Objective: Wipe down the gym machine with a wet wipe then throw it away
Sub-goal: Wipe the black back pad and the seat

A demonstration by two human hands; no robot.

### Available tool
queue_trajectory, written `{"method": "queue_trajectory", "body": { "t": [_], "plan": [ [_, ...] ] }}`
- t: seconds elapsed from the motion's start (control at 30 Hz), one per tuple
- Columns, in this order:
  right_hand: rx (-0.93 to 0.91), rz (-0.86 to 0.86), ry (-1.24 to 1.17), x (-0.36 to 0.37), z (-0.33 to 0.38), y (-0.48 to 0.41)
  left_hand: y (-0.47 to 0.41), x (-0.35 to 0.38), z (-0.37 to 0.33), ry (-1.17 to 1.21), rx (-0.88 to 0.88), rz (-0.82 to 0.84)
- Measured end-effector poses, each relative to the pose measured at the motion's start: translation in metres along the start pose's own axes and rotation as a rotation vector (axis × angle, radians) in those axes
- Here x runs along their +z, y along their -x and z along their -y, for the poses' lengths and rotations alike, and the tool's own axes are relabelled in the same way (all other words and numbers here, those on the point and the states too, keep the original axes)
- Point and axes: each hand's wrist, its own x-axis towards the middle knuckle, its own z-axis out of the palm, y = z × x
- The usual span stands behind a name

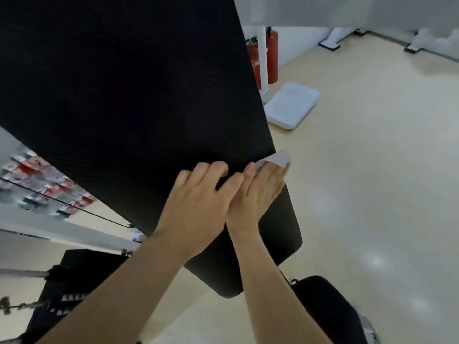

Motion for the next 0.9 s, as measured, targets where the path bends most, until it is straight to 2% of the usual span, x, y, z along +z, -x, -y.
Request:
{"method": "queue_trajectory", "body": {
  "t": [0.03,0.1,0.17,0.2,0.23,0.27,0.37,0.47,0.53,0.67,0.7,0.8,0.9],
  "plan": [
    [-0.063,-0.01,0.022,0.001,0.015,0.001,0.002,-0.002,-0.001,0.124,-0.059,-0.043],
    [-0.311,-0.011,0.009,0.005,0.044,0.008,0.008,-0.008,0.006,0.333,-0.207,-0.172],
    [-0.548,-0.008,0.022,0.006,0.046,0.009,0.011,-0.012,0.012,0.333,-0.261,-0.238],
    [-0.598,-0.002,0.055,0.005,0.032,0.006,0.011,-0.012,0.011,0.267,-0.245,-0.22],
    [-0.573,-0.002,0.09,0.003,0.011,0.003,0.009,-0.008,0.007,0.19,-0.212,-0.175],
    [-0.45,0.001,0.083,0.001,-0.014,0.002,0.006,-0.001,-0.002,0.125,-0.169,-0.111],
    [0.024,0.008,-0.014,-0.005,-0.074,0.01,0.001,0.028,-0.029,0.052,-0.036,0.076],
    [0.149,0.111,0.033,0.0,-0.081,0.013,0.002,0.053,-0.041,-0.018,0.069,0.13],
    [0.125,0.181,0.054,-0.004,-0.08,0.013,-0.001,0.068,-0.047,-0.087,0.107,0.213],
    [-0.148,0.268,0.086,-0.029,-0.09,0.022,-0.015,0.09,-0.059,-0.264,0.119,0.345],
    [-0.15,0.297,0.053,-0.034,-0.093,0.021,-0.017,0.087,-0.058,-0.307,0.137,0.33],
    [-0.141,0.356,-0.011,-0.045,-0.101,0.023,-0.013,0.076,-0.052,-0.323,0.169,0.119],
    [-0.194,0.311,0.151,-0.054,-0.11,0.036,-0.012,0.077,-0.049,-0.379,0.186,0.108]
  ]
}}
